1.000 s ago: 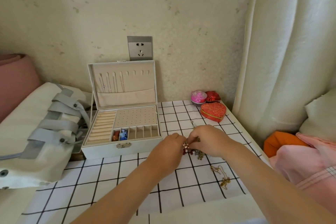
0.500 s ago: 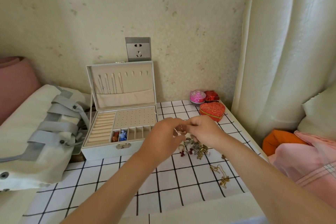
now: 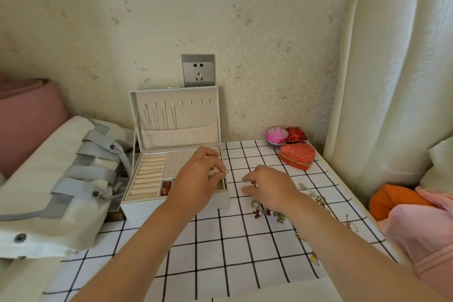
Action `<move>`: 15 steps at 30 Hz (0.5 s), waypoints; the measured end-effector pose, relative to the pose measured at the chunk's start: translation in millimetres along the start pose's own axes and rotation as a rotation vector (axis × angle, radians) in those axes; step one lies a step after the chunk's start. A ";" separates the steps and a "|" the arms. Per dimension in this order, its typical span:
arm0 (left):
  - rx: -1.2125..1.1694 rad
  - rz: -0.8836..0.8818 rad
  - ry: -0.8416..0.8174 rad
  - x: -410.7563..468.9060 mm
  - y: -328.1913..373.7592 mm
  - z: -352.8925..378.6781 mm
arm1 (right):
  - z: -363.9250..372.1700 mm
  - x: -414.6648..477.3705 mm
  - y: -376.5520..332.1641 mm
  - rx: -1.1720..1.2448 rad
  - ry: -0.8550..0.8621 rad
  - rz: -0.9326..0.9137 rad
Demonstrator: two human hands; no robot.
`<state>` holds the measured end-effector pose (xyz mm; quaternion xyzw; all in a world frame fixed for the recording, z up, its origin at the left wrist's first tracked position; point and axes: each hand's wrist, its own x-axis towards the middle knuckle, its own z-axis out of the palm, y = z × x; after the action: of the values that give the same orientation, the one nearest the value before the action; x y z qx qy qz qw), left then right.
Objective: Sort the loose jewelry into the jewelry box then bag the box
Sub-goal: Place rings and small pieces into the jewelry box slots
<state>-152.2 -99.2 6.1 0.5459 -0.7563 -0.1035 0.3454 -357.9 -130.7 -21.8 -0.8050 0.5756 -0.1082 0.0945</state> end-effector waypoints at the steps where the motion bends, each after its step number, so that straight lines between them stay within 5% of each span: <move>1: -0.012 -0.002 -0.012 0.7 0.3 -0.4 | 1.9 2.2 -0.6 -0.018 -0.009 -0.004; 15: -0.094 -0.132 -0.016 -9.6 -11.9 -20.4 | -5.1 14.1 -22.9 -0.140 0.024 0.072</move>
<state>-128.7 -90.7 10.9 0.5767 -0.7157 -0.1658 0.3572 -334.1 -136.9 -9.6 -0.7871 0.6115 -0.0736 0.0348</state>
